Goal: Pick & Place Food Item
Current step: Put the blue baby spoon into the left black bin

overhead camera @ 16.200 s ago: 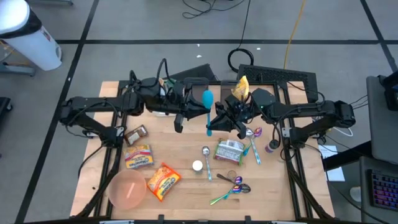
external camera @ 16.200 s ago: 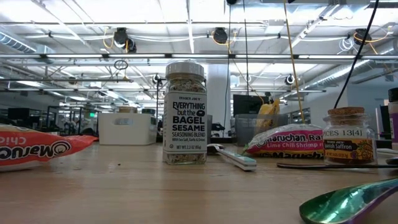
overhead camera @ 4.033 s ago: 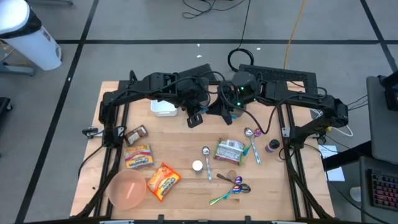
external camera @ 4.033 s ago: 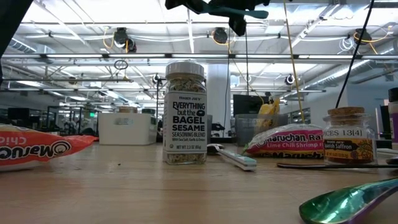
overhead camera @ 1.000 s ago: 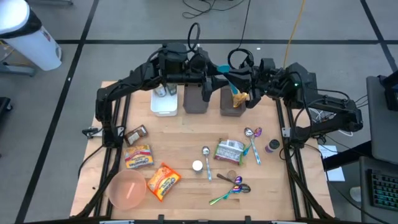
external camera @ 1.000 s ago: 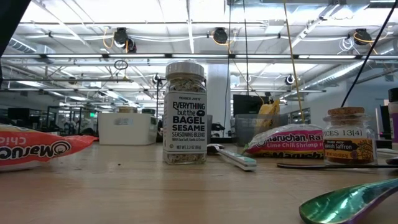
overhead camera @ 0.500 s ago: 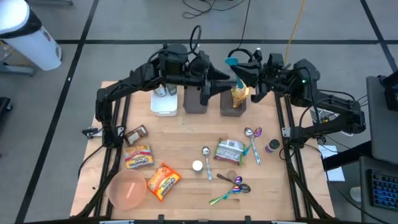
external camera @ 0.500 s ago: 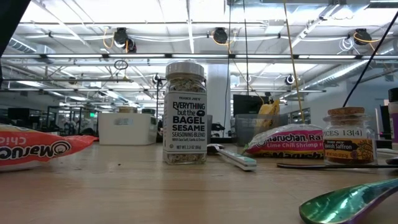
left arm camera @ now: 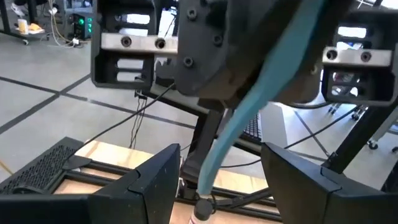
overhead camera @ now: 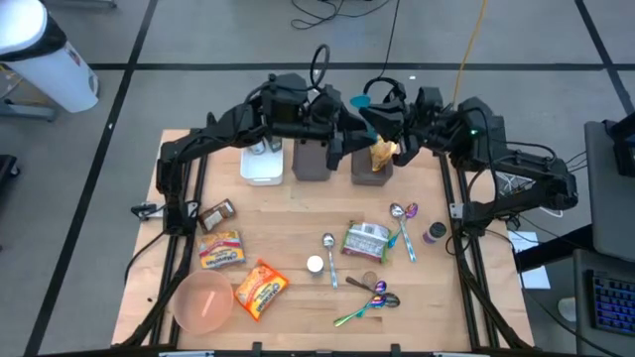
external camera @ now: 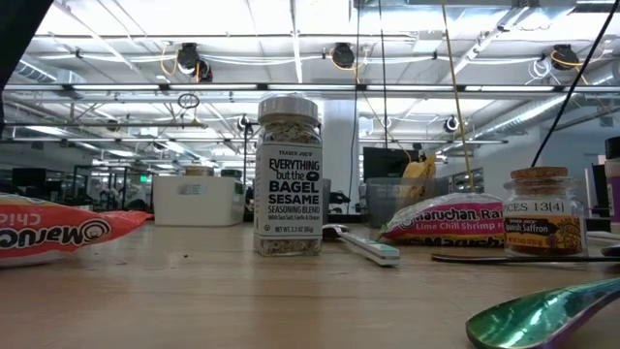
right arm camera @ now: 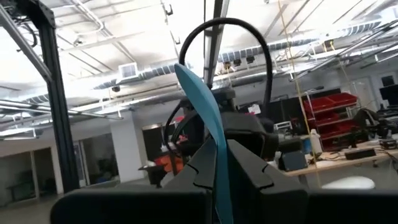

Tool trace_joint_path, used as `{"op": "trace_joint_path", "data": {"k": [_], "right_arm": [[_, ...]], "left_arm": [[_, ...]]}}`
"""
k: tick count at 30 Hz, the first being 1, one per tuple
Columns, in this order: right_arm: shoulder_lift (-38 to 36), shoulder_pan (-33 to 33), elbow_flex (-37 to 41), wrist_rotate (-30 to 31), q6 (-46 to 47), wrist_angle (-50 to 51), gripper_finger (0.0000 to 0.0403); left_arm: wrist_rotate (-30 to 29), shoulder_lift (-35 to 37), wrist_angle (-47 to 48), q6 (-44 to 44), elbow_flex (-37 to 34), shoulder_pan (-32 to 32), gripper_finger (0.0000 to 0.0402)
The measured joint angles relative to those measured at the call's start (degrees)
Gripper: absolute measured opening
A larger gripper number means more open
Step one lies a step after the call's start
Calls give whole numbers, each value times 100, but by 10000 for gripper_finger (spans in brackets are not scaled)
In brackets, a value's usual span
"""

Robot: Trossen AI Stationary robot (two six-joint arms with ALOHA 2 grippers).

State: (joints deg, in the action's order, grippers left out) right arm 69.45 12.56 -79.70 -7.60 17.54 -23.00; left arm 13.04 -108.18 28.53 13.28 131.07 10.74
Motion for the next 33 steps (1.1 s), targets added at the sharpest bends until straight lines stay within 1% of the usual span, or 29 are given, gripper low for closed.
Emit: {"op": "trace_joint_path", "data": {"k": [4,8,15,17,20,28,33], "right_arm": [[2,-3,0,-4,-7,-48,9],[2,-2,0,-1,56,-335,9],[2,-53,0,-1,84,-347,9],[9,-66,0,-3,56,-367,9],[42,-68,0,-4,78,-349,9],[85,-66,-2,7,116,-378,9],[85,-63,-2,40,121,-373,9]], "left_arm": [[0,-20,-22,24,2,0,234],[-3,-41,0,59,0,0,234],[-155,-136,-57,205,-2,0,234],[-155,-138,-65,231,-2,0,227],[-155,-142,-59,230,-2,0,200],[-143,-142,-147,225,-2,-4,94],[-38,-142,-166,154,-2,-5,32]]}}
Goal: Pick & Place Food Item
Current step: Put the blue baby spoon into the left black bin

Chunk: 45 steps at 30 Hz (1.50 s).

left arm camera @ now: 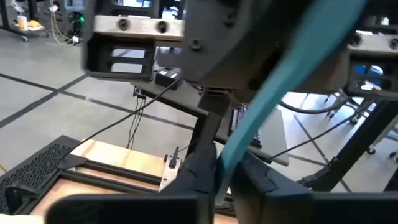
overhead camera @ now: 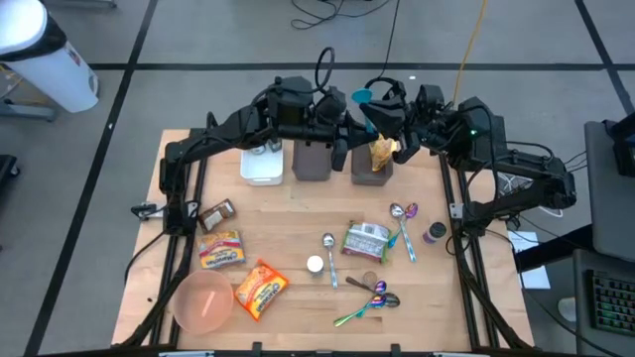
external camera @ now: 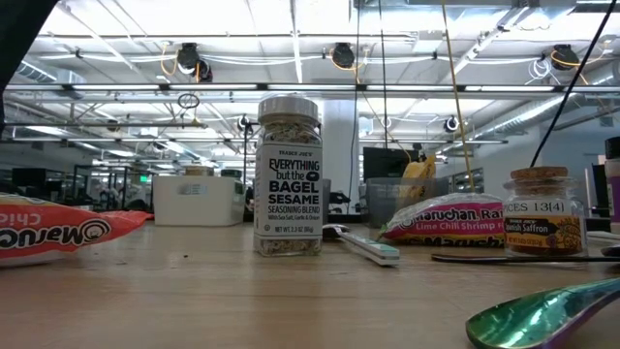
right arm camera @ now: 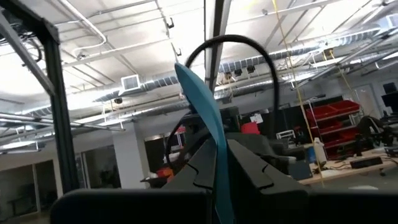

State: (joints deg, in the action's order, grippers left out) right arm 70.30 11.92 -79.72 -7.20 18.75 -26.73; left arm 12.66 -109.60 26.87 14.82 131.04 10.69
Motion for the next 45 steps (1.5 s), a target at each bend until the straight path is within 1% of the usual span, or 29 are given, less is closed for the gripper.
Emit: {"op": "trace_joint_path", "data": {"k": [2,3,9,11,15,17,21,23,26,33,36,41,45], "right_arm": [[0,0,0,35,39,8,9],[0,2,0,41,41,8,9],[-2,-2,0,-33,-52,-3,9],[-13,-2,1,-30,-85,3,9],[-31,-2,2,5,-82,27,9],[-46,-2,2,28,-117,54,10],[-70,-4,2,5,-173,75,10],[-84,-4,2,-3,-210,114,10],[-124,-4,4,87,-257,193,10],[-206,-4,4,116,-355,373,10],[-214,-4,4,125,-383,363,10],[-255,-4,0,134,-409,402,10],[-291,-4,-4,133,-460,432,10]], "left_arm": [[2,0,-1,-36,0,-3,15],[3,0,-2,-38,0,-3,12],[119,0,11,35,0,2,35],[133,0,20,46,0,5,33],[223,0,25,11,0,3,12],[231,0,23,13,0,3,12],[230,24,86,56,0,5,27],[232,44,126,72,0,3,25],[226,82,240,30,0,3,12],[172,200,454,30,-2,27,20],[133,243,521,-16,-2,32,13],[109,320,561,-60,-9,40,12],[73,416,670,-60,-11,63,20]]}}
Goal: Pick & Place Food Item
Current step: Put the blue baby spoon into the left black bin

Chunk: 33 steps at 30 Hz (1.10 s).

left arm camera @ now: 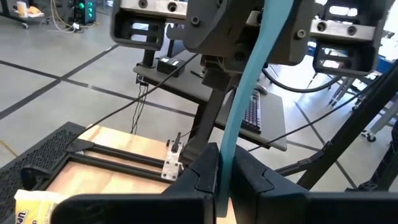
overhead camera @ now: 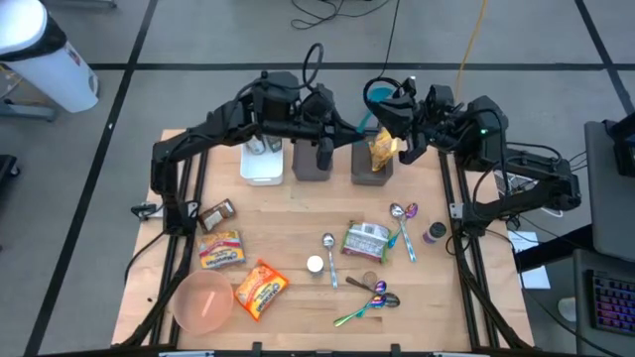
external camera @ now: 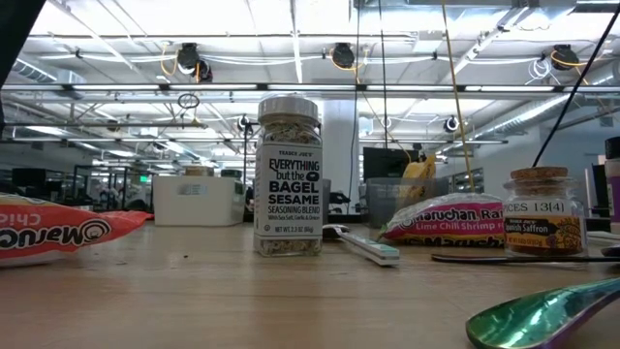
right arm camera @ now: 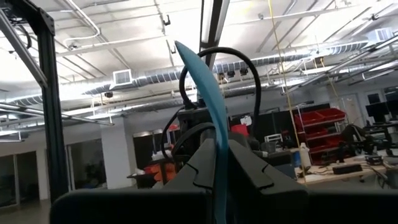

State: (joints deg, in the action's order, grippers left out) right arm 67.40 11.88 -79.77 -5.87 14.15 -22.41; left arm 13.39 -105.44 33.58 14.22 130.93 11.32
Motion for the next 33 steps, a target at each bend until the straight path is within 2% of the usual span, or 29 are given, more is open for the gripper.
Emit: {"op": "trace_joint_path", "data": {"k": [9,14,22,27,33], "right_arm": [[-83,2,-4,15,-31,106,10],[-94,2,-7,11,-51,144,10],[-90,4,-7,26,-1,229,10],[-94,4,-7,20,-4,345,7],[-90,4,-8,17,15,380,7]], "left_arm": [[-143,245,137,-108,0,40,12],[-225,346,103,-96,2,65,25],[-250,461,125,-173,2,91,12],[-314,521,127,-174,2,112,25],[-313,619,121,-244,2,141,12]]}}
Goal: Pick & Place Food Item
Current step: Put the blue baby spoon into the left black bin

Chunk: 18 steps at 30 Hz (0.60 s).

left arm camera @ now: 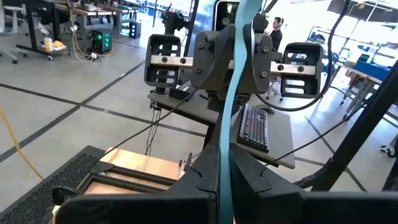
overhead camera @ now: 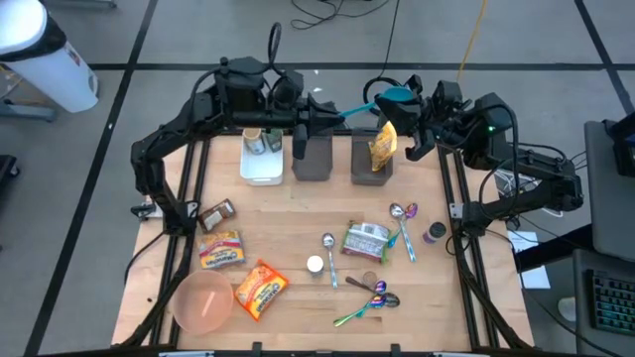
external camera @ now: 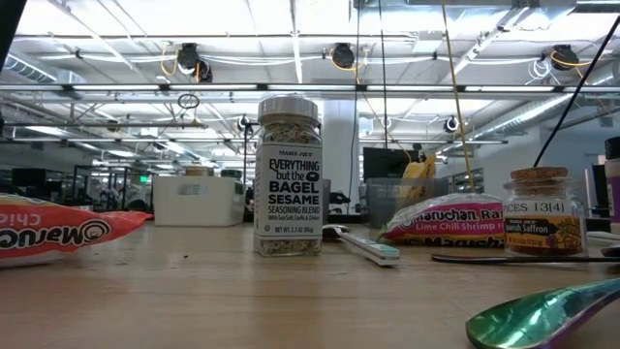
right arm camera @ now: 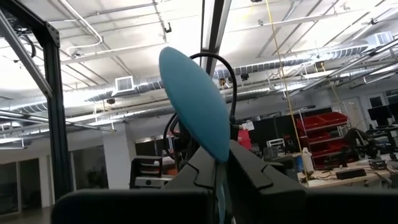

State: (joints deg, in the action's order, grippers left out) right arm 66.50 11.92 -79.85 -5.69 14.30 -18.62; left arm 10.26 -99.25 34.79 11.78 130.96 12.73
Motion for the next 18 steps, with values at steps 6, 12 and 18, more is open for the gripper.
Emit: {"op": "trace_joint_path", "data": {"k": [6,12,18], "right_arm": [[4,0,4,-11,1,15,7],[9,-2,10,-28,2,42,12],[11,-2,15,-32,1,47,16]], "left_arm": [[26,46,37,12,2,16,14],[98,51,178,8,15,16,12],[114,53,264,10,17,20,12]]}}
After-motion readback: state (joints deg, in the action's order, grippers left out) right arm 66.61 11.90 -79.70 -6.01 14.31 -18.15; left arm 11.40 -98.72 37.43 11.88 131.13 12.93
